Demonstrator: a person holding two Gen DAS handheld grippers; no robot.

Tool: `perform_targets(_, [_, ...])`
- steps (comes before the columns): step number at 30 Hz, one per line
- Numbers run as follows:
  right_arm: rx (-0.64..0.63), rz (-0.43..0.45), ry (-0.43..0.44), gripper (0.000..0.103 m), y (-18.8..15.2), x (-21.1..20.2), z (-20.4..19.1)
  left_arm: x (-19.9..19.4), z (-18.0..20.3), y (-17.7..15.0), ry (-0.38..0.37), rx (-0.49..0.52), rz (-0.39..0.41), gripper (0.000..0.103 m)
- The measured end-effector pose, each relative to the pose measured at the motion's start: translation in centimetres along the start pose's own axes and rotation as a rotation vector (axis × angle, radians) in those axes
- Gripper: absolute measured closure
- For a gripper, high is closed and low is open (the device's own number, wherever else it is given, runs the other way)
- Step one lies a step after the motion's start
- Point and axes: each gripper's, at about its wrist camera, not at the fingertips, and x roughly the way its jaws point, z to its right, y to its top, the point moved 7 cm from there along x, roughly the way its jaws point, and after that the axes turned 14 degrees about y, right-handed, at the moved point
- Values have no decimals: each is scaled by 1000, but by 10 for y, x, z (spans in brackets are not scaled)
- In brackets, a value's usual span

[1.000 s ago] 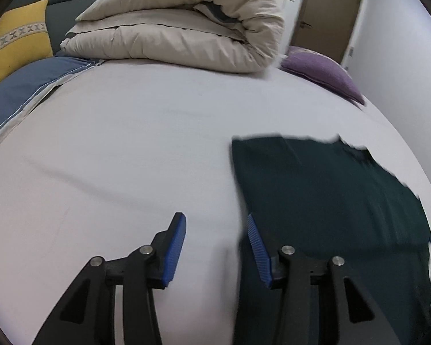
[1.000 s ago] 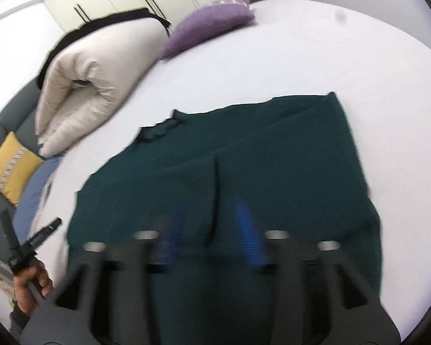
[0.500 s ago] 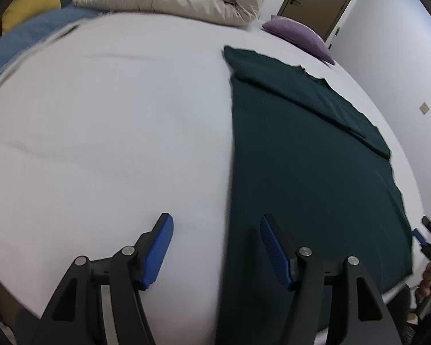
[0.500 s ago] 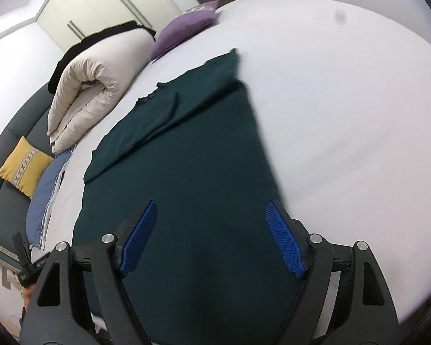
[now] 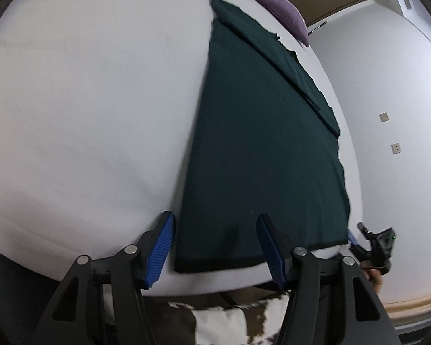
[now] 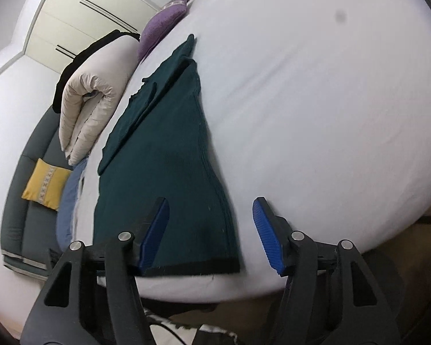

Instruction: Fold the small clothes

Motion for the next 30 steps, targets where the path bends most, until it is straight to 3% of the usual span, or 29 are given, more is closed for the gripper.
perform_targets(3, [35, -29, 16, 44, -5, -1, 1, 1, -1, 4, -23, -30, -11, 49])
perform_targets(5, [62, -32, 27, 44, -4, -1, 0, 4, -6, 4, -27, -57, -22, 68])
perform_targets(8, [106, -38, 33, 44, -1, -1, 1, 4, -8, 3, -12, -49, -23, 85])
perform_targets(11, [133, -37, 30, 44, 1, -3, 2, 5, -11, 2, -12, -54, -24, 93])
perform_targets(20, [169, -128, 38, 46, -4, 21, -1, 2, -12, -1, -8, -58, 1, 96])
perform_targets(24, [169, -145, 50, 65, -5, 31, -3, -3, -14, -2, -14, -53, 12, 97])
perform_targets(26, [156, -155, 40, 82, -5, 35, -3, -7, -14, -2, -18, -48, 21, 97])
perform_targets(28, [156, -157, 42, 91, -5, 36, -3, -12, -13, -3, -24, -44, 34, 97])
perform_targets(30, [155, -143, 49, 94, -5, 33, -4, -17, -12, -4, -37, -42, 47, 97])
